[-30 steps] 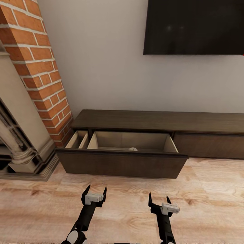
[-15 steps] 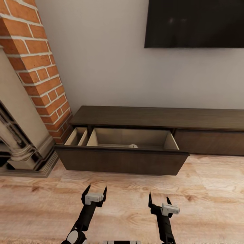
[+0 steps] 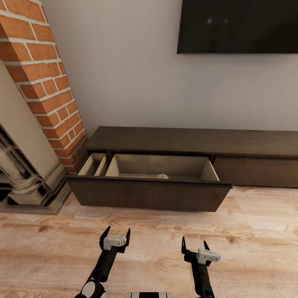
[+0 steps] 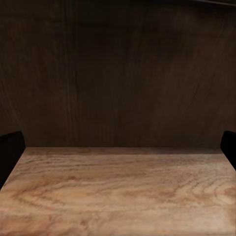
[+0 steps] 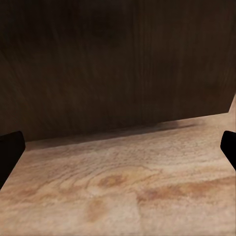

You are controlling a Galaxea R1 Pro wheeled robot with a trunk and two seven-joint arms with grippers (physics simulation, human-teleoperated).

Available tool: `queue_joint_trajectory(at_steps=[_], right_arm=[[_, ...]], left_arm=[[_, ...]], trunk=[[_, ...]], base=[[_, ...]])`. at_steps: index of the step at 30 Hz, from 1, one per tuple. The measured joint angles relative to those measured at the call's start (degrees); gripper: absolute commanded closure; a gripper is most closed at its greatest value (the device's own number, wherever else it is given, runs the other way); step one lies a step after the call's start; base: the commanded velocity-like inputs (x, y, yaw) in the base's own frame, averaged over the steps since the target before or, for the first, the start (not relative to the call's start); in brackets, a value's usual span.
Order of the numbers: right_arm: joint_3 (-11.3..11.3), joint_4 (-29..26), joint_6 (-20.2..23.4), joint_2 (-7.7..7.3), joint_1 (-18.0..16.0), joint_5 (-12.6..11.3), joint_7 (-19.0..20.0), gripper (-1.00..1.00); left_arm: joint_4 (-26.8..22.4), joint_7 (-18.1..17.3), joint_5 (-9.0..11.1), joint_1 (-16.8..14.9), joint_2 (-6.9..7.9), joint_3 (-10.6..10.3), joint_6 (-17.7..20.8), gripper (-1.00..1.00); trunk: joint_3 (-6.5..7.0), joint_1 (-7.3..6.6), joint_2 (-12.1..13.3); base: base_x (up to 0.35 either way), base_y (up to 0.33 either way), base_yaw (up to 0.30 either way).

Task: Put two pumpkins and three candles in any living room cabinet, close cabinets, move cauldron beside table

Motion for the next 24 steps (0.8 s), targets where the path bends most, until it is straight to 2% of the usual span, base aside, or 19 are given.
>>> queue_joint_trajectory(at_steps=[24], right_arm=[[0.0, 2.9, 0.26, 0.08, -0.08, 0.02, 0.05, -1.0]], left_arm=[[0.21, -0.06, 0.0, 0.0, -0.07, 0.09, 0.24, -1.0]], trunk=[[0.0, 0.0, 0.0]], base=[[0.0, 0.0, 0.0]])
